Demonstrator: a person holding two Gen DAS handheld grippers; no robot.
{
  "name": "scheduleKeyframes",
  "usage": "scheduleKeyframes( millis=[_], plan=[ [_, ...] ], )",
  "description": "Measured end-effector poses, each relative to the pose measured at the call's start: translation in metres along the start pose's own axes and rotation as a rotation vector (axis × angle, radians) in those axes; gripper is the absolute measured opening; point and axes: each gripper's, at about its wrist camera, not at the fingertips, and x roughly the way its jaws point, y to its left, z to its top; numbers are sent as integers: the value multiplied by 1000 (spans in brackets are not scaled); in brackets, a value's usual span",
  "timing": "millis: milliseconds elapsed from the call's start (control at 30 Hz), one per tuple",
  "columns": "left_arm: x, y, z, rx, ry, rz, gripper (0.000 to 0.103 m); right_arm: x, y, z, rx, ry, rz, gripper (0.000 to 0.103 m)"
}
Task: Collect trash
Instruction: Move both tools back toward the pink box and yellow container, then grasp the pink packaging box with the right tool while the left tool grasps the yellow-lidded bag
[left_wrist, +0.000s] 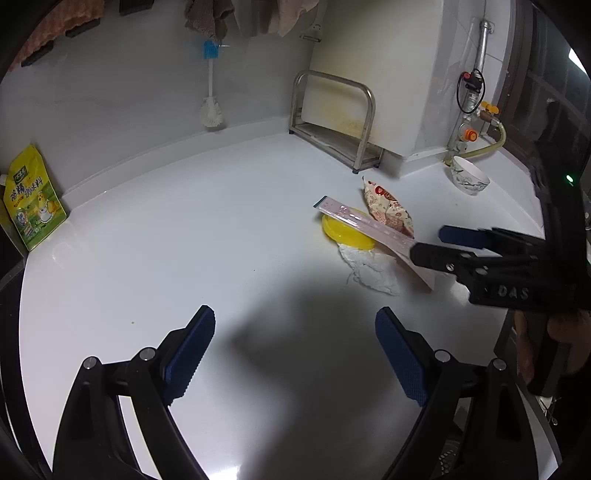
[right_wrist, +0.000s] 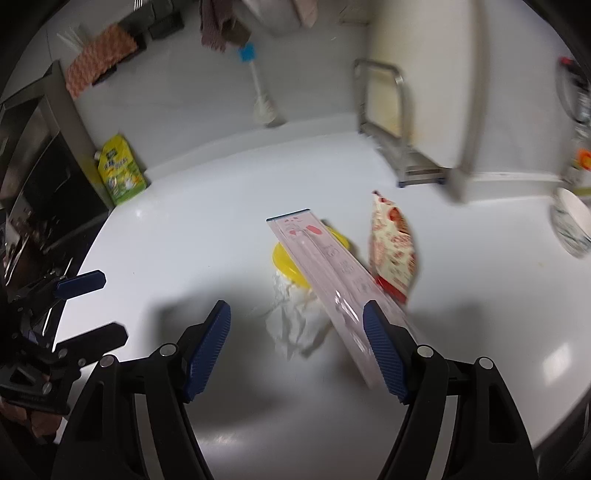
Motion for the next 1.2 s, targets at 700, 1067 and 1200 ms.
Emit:
scheduleKeyframes(
  millis=[700,1067,1200],
  plan=[
    [29,24,12,-32,51,-28,87,79,-25,37,-177,206,49,71],
    [32,21,14,-22,53,-42,87,76,-28,31,-155,224,81,55],
    [33,17,14,-9,45,-41,87,63,-30,34,-97,162,81,55]
  ],
)
